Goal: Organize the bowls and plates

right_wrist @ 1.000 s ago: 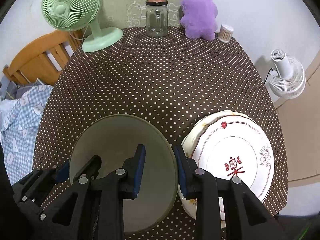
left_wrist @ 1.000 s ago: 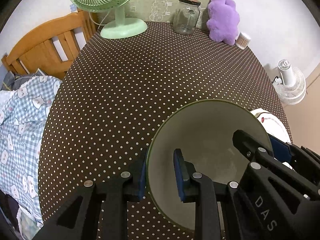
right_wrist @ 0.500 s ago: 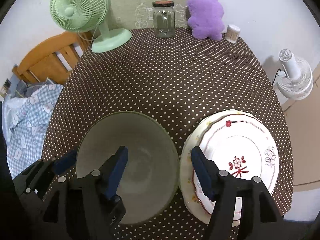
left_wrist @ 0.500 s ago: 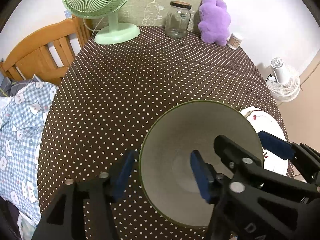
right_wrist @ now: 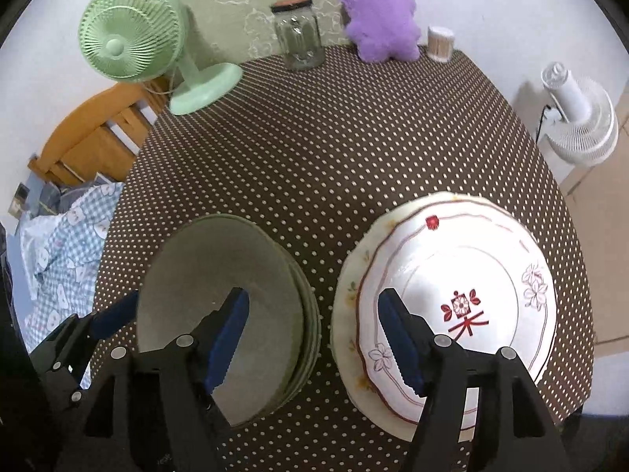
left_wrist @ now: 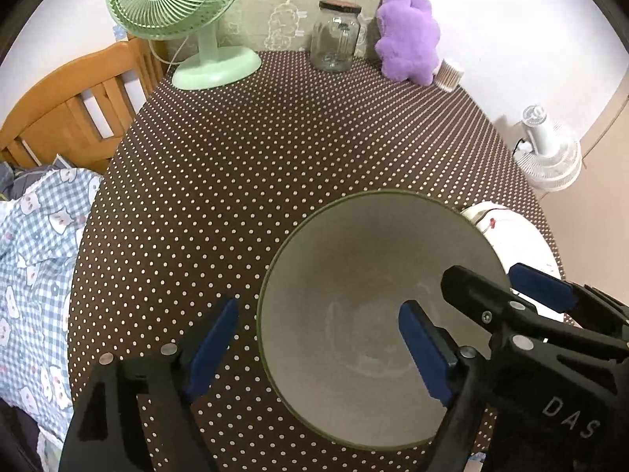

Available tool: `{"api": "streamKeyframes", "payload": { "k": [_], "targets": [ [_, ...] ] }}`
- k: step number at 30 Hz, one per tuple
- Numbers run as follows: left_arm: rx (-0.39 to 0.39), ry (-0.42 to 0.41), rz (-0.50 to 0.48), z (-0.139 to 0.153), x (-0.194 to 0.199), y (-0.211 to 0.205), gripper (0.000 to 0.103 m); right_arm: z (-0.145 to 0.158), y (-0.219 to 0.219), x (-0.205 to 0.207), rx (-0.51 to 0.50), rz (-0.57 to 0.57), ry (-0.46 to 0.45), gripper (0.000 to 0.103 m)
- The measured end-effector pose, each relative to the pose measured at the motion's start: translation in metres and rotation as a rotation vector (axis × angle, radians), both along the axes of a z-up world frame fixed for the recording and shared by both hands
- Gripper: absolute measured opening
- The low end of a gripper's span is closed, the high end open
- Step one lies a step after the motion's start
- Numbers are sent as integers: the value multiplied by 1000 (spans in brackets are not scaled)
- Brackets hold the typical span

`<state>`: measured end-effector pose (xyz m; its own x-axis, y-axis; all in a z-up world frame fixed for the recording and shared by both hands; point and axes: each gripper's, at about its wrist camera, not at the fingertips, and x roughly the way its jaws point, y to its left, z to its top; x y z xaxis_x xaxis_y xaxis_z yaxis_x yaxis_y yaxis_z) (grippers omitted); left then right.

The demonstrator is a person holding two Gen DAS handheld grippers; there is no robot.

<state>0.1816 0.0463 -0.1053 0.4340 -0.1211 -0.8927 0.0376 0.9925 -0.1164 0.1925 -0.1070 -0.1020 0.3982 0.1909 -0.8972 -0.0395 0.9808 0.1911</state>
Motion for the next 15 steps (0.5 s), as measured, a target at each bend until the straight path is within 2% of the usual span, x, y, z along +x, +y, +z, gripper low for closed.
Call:
{"api": "streamKeyframes", "payload": {
  "k": [8,12,15],
  "targets": [
    [7,27,-21,-9,7,-1,86,-16,-7,9,55,-14,41,71],
    [54,17,-15,-6,6,-1,86,-20,-3,12,69,2,47,62],
    [64,29,-19,-8,7,2,86,-25,0,14,85,15,57,59]
  ]
}}
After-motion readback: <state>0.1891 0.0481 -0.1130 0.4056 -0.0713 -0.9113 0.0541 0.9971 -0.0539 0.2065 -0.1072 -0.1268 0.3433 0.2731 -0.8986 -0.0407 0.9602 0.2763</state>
